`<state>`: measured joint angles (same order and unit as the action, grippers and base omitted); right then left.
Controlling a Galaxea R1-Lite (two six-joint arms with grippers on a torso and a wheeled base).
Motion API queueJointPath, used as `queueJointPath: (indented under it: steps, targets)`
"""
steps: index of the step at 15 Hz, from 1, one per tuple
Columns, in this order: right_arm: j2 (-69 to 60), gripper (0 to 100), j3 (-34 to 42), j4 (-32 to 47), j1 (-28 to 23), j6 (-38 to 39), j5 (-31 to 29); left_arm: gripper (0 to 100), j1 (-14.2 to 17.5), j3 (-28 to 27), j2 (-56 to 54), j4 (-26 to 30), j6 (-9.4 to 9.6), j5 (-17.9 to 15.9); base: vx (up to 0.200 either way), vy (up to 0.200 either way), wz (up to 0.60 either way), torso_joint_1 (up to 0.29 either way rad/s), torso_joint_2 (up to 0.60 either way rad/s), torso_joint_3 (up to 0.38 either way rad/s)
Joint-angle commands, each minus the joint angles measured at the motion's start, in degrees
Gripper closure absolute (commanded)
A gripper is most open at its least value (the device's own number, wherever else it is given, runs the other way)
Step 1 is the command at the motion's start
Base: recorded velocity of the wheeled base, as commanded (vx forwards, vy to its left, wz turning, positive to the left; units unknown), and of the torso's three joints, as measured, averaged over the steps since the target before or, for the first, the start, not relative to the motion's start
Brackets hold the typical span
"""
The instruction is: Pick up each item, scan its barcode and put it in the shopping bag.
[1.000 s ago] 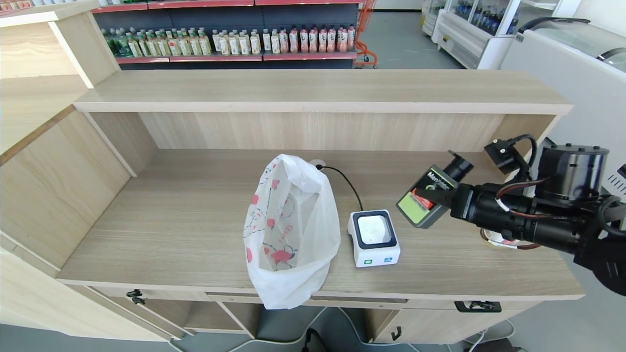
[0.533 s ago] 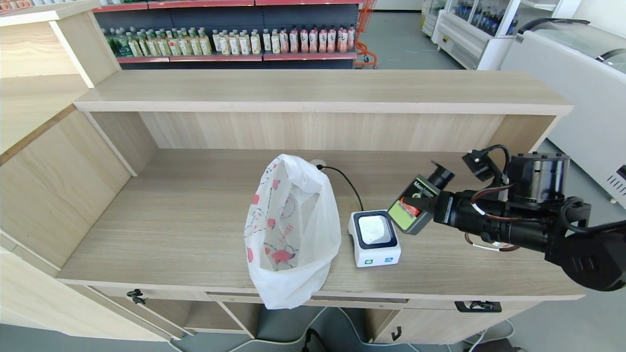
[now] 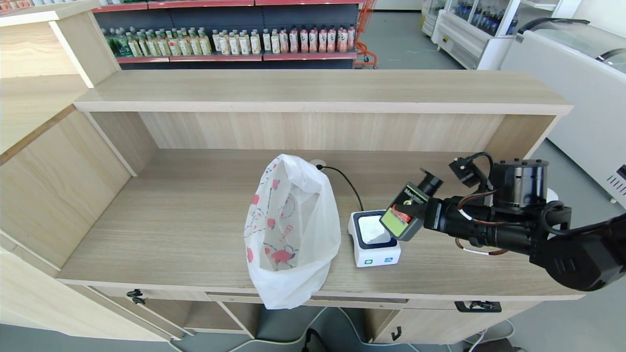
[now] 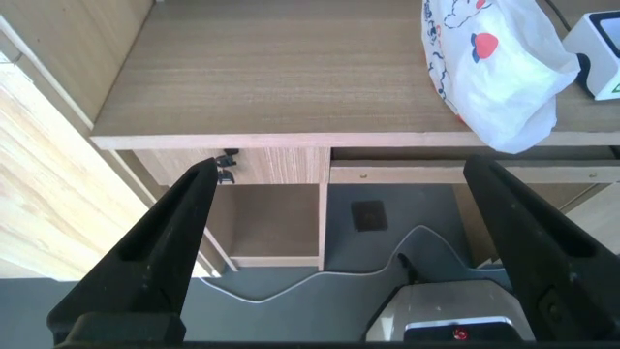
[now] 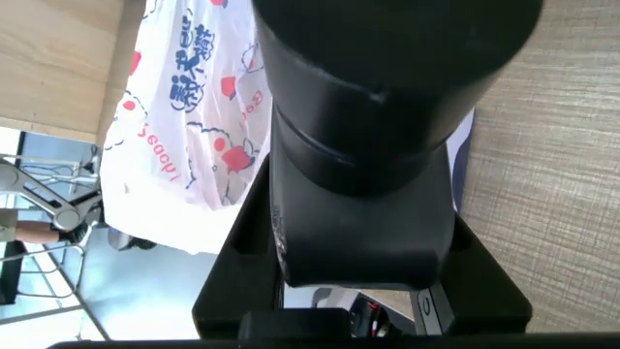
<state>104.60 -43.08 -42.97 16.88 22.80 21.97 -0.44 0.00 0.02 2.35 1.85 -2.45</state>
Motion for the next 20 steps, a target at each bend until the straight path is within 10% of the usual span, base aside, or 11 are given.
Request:
queueJointPath:
  steps: [1,20]
  targets:
    - [0.79,100,0.1,-0.09,-0.01,-0.12,0.01,0,0.0,0.0,-0.02,0.02,-0.01,-0.01,0.0,0.0,0.0,0.0,0.0,0.0]
    - [5.36,100,-1.13,-3.79,0.69,-5.13,4.14,0,0.0,0.0,-0.02,0.02,-0.01,-0.01,0.0,0.0,0.0,0.0,0.0,0.0]
